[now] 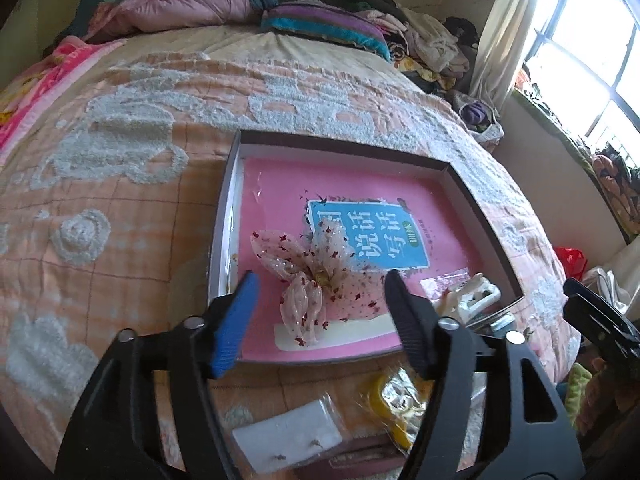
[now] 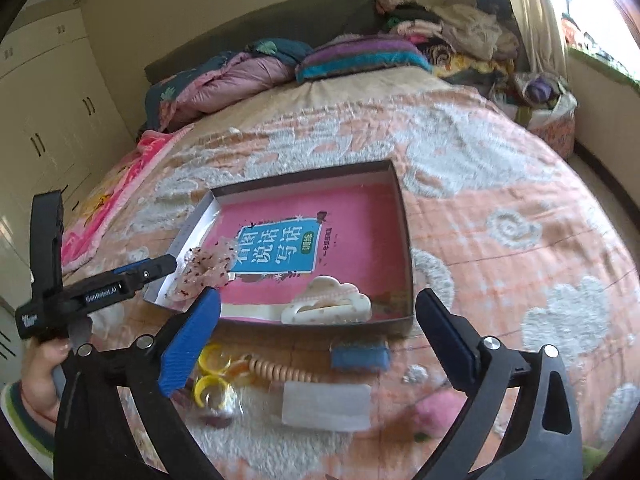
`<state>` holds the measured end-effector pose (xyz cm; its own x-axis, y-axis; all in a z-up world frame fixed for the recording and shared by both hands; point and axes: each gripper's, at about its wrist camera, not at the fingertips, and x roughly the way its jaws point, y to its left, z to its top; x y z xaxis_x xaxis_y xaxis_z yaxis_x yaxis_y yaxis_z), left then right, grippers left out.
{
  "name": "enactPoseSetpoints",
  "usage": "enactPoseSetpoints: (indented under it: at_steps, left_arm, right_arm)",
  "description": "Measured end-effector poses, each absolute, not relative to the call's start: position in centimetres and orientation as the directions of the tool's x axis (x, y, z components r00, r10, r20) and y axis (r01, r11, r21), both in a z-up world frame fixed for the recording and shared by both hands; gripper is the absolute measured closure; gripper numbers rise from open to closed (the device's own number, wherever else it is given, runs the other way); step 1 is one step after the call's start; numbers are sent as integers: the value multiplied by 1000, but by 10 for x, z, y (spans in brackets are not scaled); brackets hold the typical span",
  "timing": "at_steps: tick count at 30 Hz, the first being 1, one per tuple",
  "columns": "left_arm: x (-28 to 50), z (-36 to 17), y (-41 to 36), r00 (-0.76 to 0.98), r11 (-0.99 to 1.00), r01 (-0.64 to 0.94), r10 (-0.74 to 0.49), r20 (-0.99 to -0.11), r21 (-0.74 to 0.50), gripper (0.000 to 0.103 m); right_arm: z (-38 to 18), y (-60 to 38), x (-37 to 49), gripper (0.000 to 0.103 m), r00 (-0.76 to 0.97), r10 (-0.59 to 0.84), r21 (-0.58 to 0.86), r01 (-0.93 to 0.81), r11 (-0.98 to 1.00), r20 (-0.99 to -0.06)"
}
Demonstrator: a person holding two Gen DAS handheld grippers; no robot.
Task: Organize jewelry
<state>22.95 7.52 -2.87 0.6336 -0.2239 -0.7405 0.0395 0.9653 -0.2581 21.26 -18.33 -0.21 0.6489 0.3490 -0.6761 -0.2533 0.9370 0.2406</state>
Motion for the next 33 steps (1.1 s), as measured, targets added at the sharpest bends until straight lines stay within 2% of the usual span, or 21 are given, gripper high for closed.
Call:
enactPoseSetpoints:
  at_steps: [2, 4, 6, 33]
  left_arm:
    - [224, -21, 74, 643, 967, 39, -217, -735, -252, 31]
    - [217, -11, 74, 653, 969, 36, -207, -728, -243, 14]
    - [209, 0, 72, 671, 974, 28, -186, -717, -226, 9]
    - [103, 80, 36, 771, 979, 56, -168, -614, -198, 9]
  right_arm:
    - [5, -186, 205, 4, 658, 348, 236, -257, 937, -667]
    - [13, -189, 199, 4, 666, 351, 233, -263, 936, -658]
    - [20, -189, 193, 4, 675, 349, 221, -271, 937, -650]
    - [118, -249, 93, 4, 801, 381, 248, -295, 923, -462]
